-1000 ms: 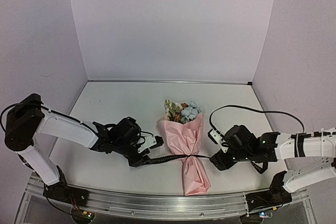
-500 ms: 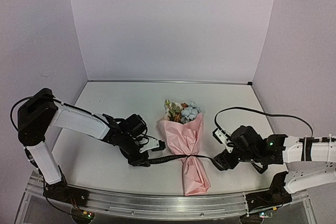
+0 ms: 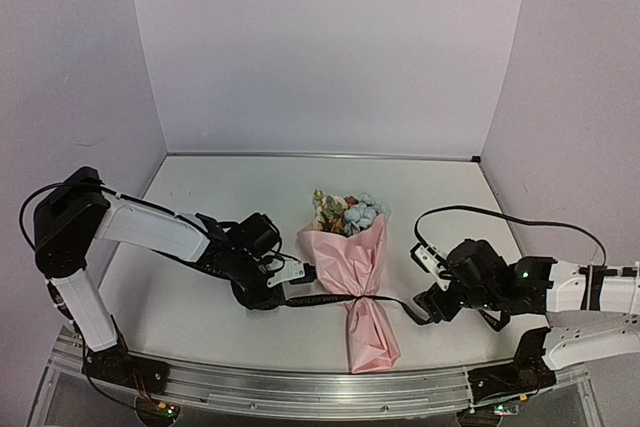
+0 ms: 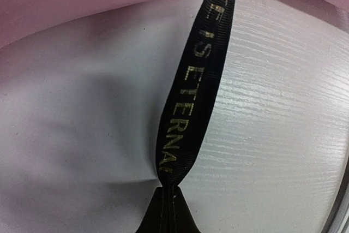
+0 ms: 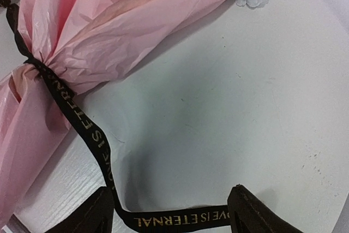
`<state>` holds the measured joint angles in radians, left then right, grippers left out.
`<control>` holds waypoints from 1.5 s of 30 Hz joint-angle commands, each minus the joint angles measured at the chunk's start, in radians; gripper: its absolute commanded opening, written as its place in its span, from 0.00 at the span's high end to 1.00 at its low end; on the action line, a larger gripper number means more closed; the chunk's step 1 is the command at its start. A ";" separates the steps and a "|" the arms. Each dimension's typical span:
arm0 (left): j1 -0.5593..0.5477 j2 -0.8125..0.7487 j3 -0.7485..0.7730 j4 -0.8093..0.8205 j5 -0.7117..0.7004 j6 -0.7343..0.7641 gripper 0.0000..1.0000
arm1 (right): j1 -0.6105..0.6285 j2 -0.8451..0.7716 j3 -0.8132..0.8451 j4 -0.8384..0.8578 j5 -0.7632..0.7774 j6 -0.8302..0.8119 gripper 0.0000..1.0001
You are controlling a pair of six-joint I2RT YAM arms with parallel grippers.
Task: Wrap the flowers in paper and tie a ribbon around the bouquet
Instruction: Cross the half-tied ribbon over the folded bouquet.
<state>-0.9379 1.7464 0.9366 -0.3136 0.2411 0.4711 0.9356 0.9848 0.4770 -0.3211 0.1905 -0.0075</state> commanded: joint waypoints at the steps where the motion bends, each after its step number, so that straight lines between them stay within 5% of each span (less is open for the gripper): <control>1: -0.004 -0.179 -0.004 0.108 -0.015 -0.023 1.00 | -0.011 -0.002 0.050 -0.089 0.092 0.012 0.23; 10: -0.031 -0.231 0.034 0.241 0.065 -0.076 1.00 | -0.100 0.036 0.261 -0.632 0.216 0.503 0.18; 16: -0.065 -0.190 0.083 0.379 0.103 -0.081 1.00 | -0.142 0.071 0.244 -0.661 0.154 0.816 0.20; 26: -0.153 -0.124 0.168 0.443 0.135 -0.043 1.00 | -0.212 0.192 0.251 -0.623 0.091 1.091 0.19; 34: -0.178 -0.108 0.174 0.455 0.150 -0.032 1.00 | -0.245 0.250 0.260 -0.604 0.176 1.027 0.27; 37: -0.184 -0.100 0.180 0.451 0.155 -0.024 1.00 | -0.310 0.240 0.225 -0.598 0.163 0.946 0.37; 45: -0.196 -0.038 0.232 0.451 0.170 -0.003 1.00 | -0.417 0.349 0.227 -0.518 0.011 0.781 0.40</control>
<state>-1.1256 1.6820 1.1017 0.1036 0.3890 0.4454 0.5518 1.2764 0.6979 -0.8766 0.2714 0.8657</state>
